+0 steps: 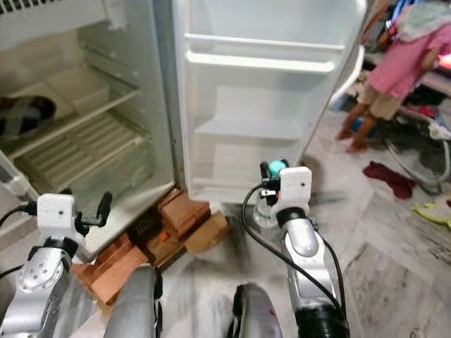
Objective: Restocking fridge
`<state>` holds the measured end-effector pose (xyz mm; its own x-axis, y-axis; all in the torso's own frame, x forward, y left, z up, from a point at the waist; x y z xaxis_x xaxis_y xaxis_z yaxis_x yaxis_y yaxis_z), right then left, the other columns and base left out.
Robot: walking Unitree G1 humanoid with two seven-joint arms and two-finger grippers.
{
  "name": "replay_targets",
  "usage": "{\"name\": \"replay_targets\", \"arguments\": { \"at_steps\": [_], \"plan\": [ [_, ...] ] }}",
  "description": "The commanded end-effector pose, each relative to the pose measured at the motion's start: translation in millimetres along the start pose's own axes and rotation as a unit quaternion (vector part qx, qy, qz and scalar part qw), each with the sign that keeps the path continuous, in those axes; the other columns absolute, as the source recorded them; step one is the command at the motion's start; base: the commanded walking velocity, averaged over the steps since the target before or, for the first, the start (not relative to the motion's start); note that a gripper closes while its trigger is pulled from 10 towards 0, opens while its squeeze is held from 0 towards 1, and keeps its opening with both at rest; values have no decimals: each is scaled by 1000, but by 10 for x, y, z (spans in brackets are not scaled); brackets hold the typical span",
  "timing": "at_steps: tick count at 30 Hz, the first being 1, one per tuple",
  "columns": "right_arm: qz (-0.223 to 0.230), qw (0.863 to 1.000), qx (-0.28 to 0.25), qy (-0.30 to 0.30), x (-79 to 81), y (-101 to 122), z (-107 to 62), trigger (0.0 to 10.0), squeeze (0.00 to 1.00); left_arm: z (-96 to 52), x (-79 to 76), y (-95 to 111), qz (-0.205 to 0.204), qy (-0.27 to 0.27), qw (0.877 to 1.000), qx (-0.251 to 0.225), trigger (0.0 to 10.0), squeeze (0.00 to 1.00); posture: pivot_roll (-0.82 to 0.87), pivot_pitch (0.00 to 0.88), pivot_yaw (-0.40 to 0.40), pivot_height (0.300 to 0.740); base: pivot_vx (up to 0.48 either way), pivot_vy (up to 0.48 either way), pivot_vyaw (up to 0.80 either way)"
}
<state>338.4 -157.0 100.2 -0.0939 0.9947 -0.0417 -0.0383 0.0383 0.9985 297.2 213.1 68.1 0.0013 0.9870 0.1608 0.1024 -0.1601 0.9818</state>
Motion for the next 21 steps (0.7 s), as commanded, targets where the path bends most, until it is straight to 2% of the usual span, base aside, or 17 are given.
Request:
{"name": "replay_targets", "arguments": {
  "at_steps": [1, 21],
  "plan": [
    [-5, 1000, -17, -6, -65, 95, 20, 10000, 0, 9, -63, 42, 1, -13, 1000, -8, 10000, 0, 22, 66, -56, 651, 266, 0, 0],
    [-10, 1000, -19, -1, -42, 99, 56, 10000, 0, 17, -111, 58, 1, -23, 1000, -14, 10000, 0, 21, 66, -56, 651, 334, 0, 0]
  ]
}}
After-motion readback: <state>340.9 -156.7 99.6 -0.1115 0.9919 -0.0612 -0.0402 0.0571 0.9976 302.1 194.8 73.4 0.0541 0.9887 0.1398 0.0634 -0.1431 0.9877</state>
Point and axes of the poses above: a point about 5 cm out from each wrist's last joint towards the gripper, its own z axis pointing out of the wrist towards the gripper, its own y axis along the axis of the wrist's last joint, x = y × z, the point moved 6 cm from there along z, pointing out of the wrist towards the gripper, and after that the axes turned 1 degree about z, right-handed, at the moved point
